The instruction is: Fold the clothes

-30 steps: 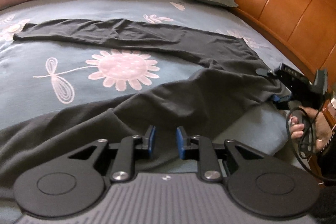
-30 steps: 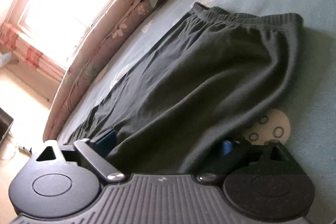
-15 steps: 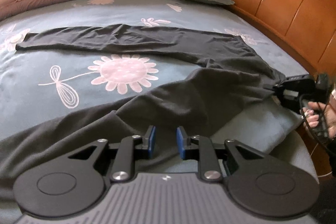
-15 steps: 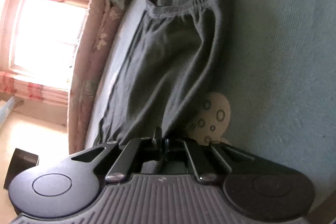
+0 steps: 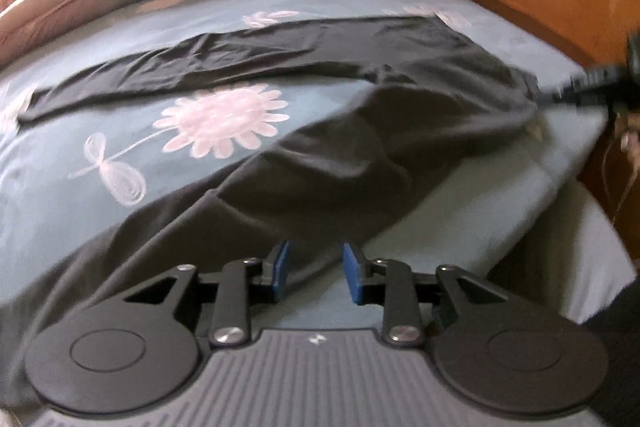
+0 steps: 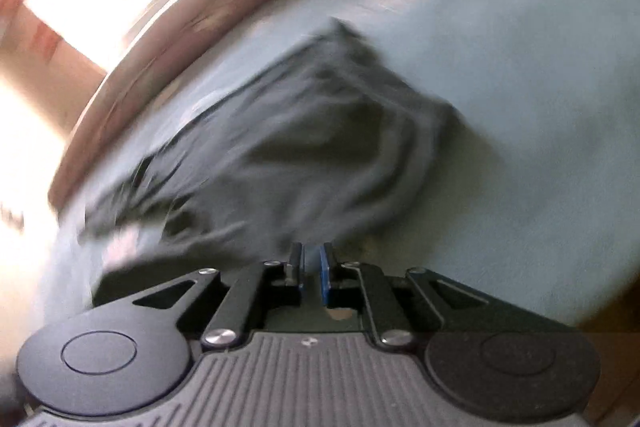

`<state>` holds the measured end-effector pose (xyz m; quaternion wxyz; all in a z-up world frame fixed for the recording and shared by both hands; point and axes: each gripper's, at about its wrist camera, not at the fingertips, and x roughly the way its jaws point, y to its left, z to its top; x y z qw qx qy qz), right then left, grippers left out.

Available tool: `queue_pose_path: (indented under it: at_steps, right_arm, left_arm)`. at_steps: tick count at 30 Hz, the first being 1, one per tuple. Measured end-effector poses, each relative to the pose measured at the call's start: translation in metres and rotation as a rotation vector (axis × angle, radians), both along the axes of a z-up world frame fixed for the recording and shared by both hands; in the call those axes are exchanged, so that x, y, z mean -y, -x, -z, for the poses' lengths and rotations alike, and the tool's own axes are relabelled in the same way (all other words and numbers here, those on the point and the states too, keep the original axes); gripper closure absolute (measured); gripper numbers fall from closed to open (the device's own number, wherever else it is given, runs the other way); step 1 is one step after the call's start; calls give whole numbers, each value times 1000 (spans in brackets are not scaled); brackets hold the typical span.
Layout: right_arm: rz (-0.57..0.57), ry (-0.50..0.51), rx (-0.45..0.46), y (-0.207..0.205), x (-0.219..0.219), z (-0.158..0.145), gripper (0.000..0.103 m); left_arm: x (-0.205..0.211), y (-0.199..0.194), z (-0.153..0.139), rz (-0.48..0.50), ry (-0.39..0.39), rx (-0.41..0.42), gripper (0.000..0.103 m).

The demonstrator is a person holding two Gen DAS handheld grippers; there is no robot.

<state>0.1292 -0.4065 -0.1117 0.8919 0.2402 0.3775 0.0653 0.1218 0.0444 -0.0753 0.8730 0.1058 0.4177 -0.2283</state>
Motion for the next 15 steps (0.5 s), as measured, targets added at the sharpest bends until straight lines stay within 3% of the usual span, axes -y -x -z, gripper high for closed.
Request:
queue_pose_path:
  at_steps: [3,6,9,15]
  right_arm:
    - [-257,187,71,-9,-50,-24,74]
    - [-549,328,135,-10,-112,-32,71]
    - [-784,466,192,-11,-168,-26,68]
    - [-1103,681,232,-14,-238,0,63]
  left_arm:
    - [15,-1,3,83,-32,10,72]
    - [34,1,6,165,-60,32,61]
    - [52,5,11,237,-94,60,60]
    - [60,9,17,272,-99,58,57]
